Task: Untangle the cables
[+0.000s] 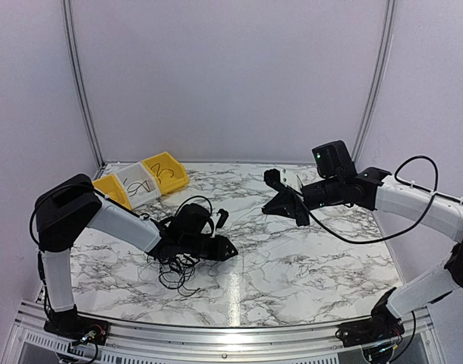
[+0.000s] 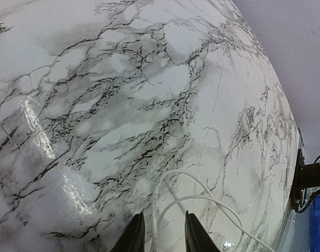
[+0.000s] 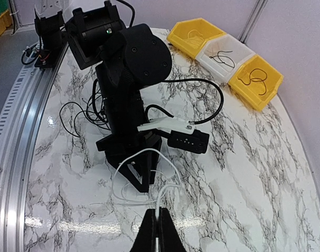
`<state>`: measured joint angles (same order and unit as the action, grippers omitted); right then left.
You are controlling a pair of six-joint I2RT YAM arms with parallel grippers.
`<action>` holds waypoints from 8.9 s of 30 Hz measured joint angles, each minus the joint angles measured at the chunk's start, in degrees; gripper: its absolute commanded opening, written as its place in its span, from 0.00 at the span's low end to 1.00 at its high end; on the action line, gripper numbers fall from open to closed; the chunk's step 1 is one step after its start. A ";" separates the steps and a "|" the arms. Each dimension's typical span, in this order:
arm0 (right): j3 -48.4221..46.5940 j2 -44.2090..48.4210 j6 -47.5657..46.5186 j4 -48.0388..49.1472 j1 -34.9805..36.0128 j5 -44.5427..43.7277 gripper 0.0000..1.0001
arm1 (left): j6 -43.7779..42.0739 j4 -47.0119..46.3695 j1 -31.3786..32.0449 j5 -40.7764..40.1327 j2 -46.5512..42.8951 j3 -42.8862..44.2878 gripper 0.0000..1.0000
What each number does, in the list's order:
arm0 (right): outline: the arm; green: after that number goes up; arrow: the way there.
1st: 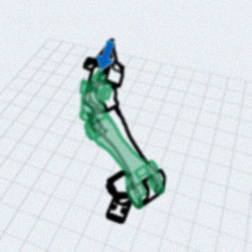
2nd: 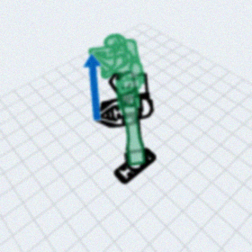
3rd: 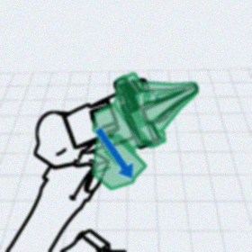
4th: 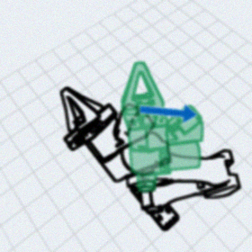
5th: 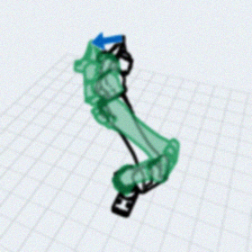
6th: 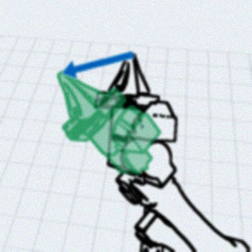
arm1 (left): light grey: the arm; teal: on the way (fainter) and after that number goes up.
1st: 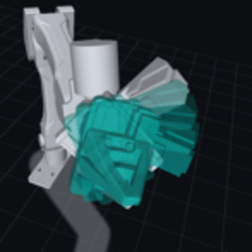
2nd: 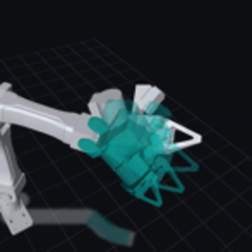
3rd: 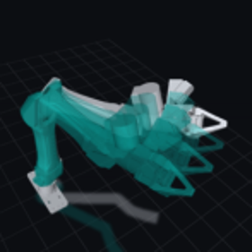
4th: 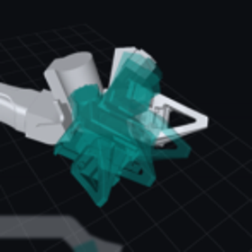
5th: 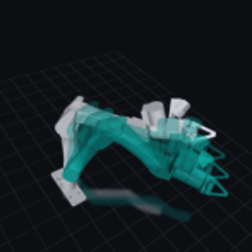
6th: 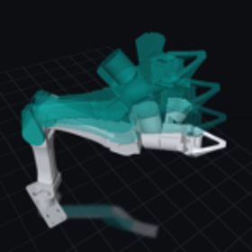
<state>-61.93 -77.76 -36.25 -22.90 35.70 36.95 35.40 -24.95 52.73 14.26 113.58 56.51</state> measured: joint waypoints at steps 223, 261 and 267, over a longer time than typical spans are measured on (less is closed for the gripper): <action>8.87 -7.52 -4.46 8.70 4.28 -22.08 0.64 | -9.88 36.02 -58.29 -15.45 -18.14 5.49 0.61; -19.63 -29.40 5.03 0.35 12.02 -2.99 0.51 | -22.49 13.00 -32.09 -9.94 -39.50 -4.92 0.99; -23.04 -36.11 7.69 -0.72 14.56 1.38 0.50 | -11.96 9.03 -35.15 -11.76 -39.50 -12.74 0.99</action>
<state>-84.97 -113.86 -28.56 -23.62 50.26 38.33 23.44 -15.92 17.58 2.50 74.08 43.77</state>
